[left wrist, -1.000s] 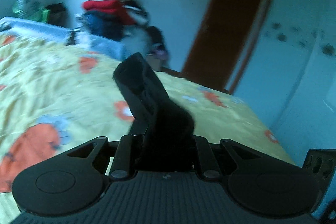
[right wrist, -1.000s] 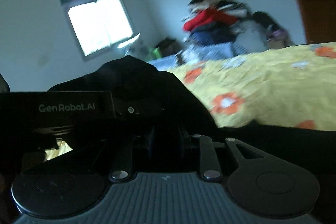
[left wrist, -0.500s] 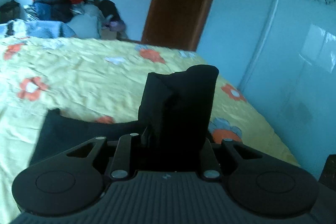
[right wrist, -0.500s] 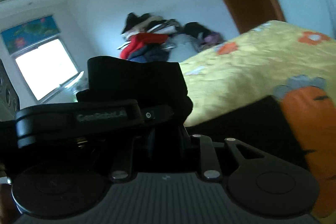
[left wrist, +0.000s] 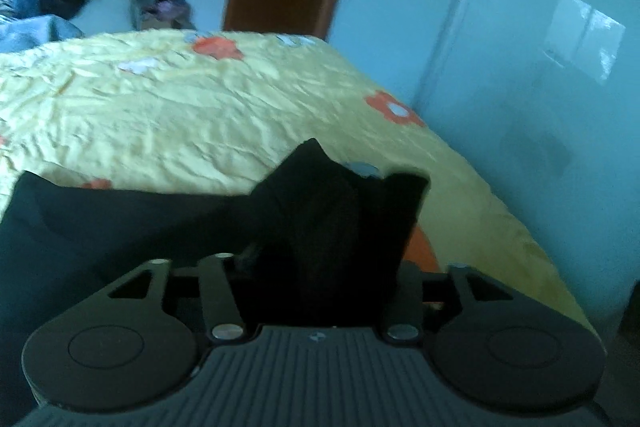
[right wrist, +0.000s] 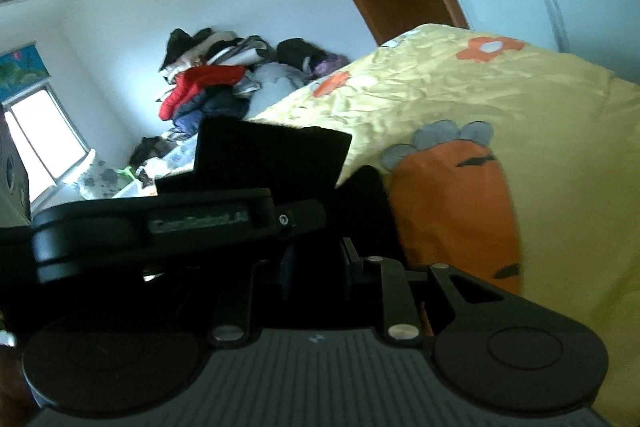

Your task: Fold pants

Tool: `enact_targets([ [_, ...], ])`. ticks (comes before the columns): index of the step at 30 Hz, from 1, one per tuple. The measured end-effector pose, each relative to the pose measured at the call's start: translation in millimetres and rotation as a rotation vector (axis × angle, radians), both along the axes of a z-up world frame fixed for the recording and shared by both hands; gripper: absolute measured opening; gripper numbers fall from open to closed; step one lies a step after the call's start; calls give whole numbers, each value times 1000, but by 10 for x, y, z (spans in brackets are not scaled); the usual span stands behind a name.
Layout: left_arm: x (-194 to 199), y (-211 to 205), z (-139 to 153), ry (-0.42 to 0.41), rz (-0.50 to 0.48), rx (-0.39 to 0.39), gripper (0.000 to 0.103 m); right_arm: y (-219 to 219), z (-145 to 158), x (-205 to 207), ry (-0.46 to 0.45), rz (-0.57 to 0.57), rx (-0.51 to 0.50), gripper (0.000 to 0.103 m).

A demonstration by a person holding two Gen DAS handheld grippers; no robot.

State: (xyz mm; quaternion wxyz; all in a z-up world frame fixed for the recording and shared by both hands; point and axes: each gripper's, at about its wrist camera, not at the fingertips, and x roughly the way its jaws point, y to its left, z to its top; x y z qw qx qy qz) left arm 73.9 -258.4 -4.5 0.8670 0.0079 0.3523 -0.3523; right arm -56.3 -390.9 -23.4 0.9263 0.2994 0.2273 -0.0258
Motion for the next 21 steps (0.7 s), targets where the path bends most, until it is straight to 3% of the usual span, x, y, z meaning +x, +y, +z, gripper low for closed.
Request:
enact_targets([
  [4, -135, 171, 170, -17, -111, -68, 73, -166, -19, -175, 54, -71, -73, 26],
  [6, -188, 391, 276, -69, -125, -87, 86, -282, 2, -294, 85, -136, -129, 26],
  [8, -168, 669, 340, -136, -73, -77, 95, -437, 45, -386, 101, -210, -154, 26],
  [10, -67, 981, 348, -184, 22, -44, 96, -579, 118, -427, 78, -233, -130, 26],
  [14, 263, 1478, 196, -142, 202, 26, 95, -544, 268, -273, -24, -130, -74, 35],
  [16, 412, 1610, 80, -79, 255, 57, 94, -393, 307, -96, -71, -34, -37, 63],
  [17, 458, 1639, 16, -60, 269, 86, 93, -276, 318, 18, -89, 23, -34, 68],
  [19, 553, 1606, -158, -45, 317, 209, 91, -44, 306, 240, -92, 112, -71, 69],
  [21, 590, 1666, -304, -42, 368, 289, 88, 128, 194, 504, -5, 155, -137, 69],
])
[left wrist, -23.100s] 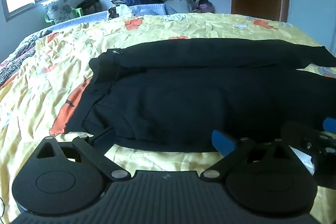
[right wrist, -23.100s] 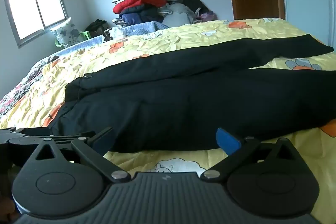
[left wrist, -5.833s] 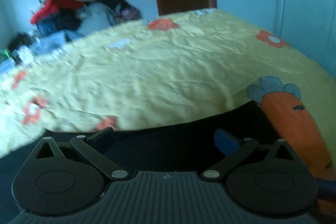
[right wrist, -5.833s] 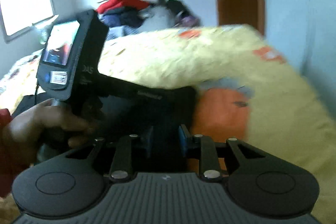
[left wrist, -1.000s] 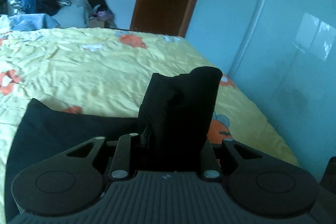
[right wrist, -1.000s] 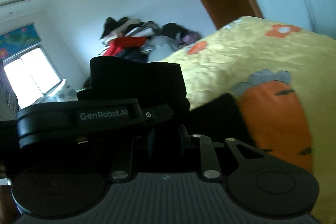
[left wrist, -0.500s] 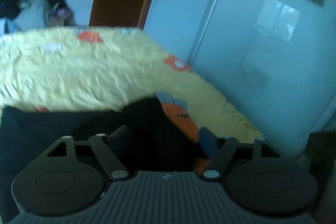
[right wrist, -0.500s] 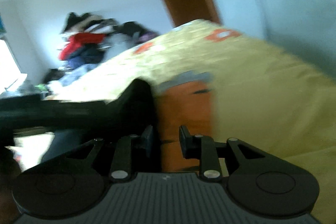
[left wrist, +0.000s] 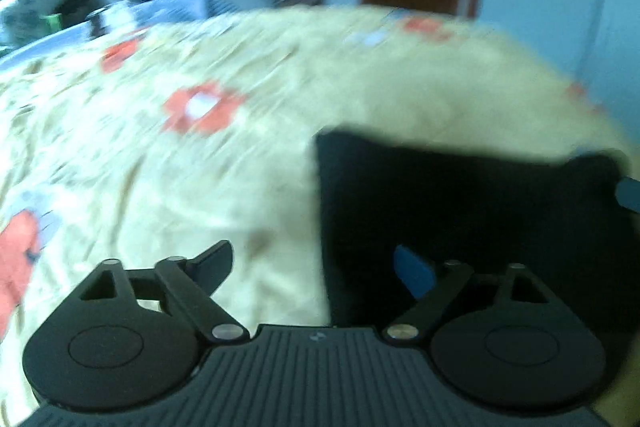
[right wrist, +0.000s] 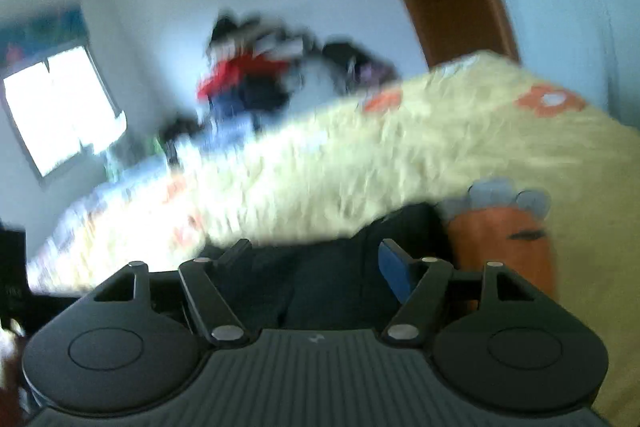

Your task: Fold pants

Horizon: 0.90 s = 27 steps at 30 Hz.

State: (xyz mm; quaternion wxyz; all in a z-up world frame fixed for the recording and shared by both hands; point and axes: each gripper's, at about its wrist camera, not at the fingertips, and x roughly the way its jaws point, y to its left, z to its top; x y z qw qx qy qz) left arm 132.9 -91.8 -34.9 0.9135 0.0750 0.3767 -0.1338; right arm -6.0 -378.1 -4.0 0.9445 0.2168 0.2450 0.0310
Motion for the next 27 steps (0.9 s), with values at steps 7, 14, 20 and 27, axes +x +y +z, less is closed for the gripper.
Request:
enact_targets([
  [7, -18, 171, 168, -108, 84, -81, 85, 6, 2, 36, 26, -121, -46, 71],
  [14, 90, -163, 104, -66, 50, 1, 87, 488, -101, 599, 82, 42, -197, 72],
  [20, -39, -222, 35, -105, 51, 56, 95, 569, -254, 766, 85, -26, -333, 72],
  [27, -122, -256, -10, -127, 67, 84, 99, 615, -299, 638, 65, -21, -391, 77],
])
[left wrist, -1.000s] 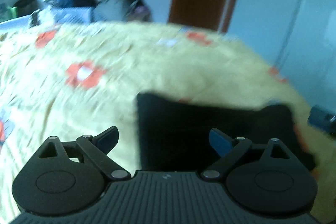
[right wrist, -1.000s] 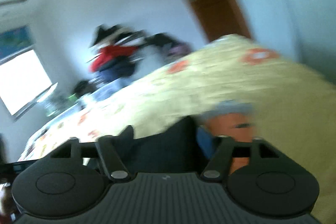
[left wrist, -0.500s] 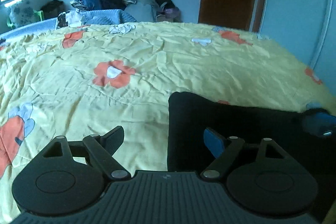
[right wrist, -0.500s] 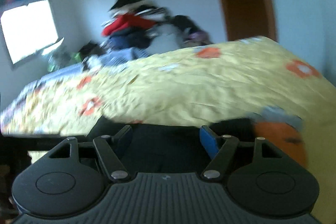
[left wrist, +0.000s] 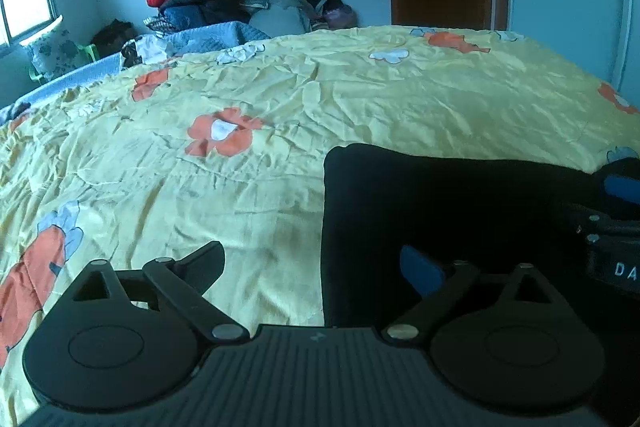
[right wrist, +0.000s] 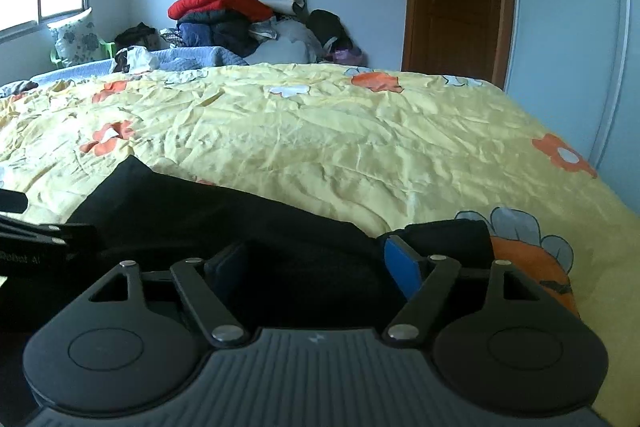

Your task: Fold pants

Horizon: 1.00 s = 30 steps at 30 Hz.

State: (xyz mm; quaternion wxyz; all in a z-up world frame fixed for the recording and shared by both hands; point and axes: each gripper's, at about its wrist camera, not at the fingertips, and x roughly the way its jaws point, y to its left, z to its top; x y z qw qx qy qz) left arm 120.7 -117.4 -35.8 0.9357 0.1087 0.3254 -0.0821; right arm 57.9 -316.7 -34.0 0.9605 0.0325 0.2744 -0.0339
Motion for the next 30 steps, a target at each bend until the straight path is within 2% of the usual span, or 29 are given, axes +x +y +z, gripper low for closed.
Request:
enact_targets([
  [4, -47, -2, -54, -33, 16, 21, 103, 37, 7, 0, -1, 19, -13, 86],
  [9, -144, 60, -174, -109, 26, -21, 103, 72, 2, 10, -1, 45, -28, 98],
  [13, -127, 149, -178, -84, 33, -76, 103, 100, -8, 21, 4, 56, -48, 101],
  [19, -29, 410, -221, 11, 88, -249, 103, 202, -21, 25, 20, 58, -114, 103],
  [30, -61, 399, -215, 2, 96, -240, 103, 225, -25, 26, 22, 60, -142, 103],
])
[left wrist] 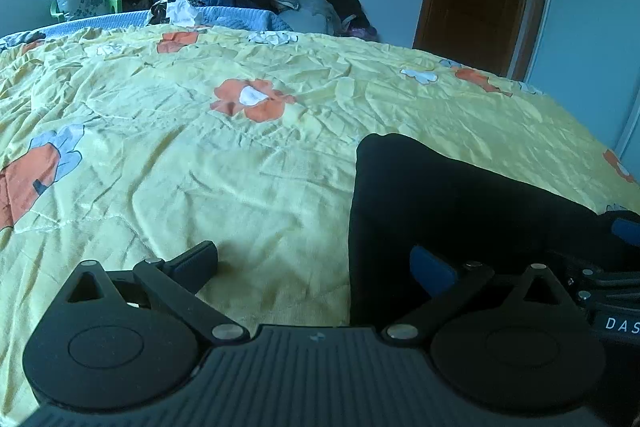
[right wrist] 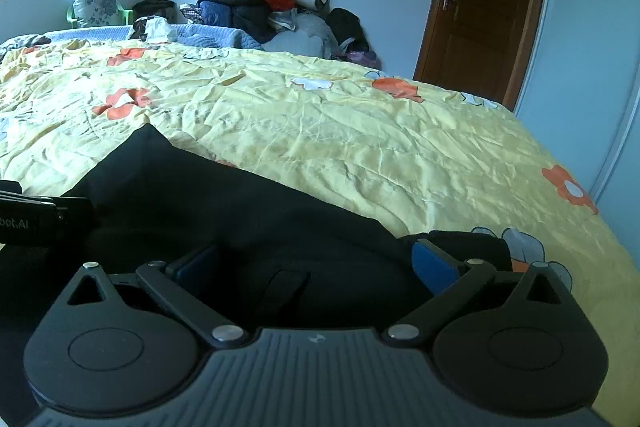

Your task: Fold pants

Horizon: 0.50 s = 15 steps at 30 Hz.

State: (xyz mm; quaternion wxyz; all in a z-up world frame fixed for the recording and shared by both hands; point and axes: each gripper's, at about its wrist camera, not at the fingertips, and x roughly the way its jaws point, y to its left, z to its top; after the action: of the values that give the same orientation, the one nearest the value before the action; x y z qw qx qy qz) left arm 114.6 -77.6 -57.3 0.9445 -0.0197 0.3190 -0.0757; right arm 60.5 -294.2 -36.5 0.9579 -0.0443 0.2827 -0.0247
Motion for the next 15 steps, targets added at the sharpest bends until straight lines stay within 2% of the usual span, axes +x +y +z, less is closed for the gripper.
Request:
enact_targets([
  [11, 2, 0, 2, 0, -1, -1, 103, 15, 3, -35, 6, -5, -16, 103],
  [15, 2, 1, 3, 2, -3, -3, 103, 17, 36, -196, 15, -74, -70, 103],
])
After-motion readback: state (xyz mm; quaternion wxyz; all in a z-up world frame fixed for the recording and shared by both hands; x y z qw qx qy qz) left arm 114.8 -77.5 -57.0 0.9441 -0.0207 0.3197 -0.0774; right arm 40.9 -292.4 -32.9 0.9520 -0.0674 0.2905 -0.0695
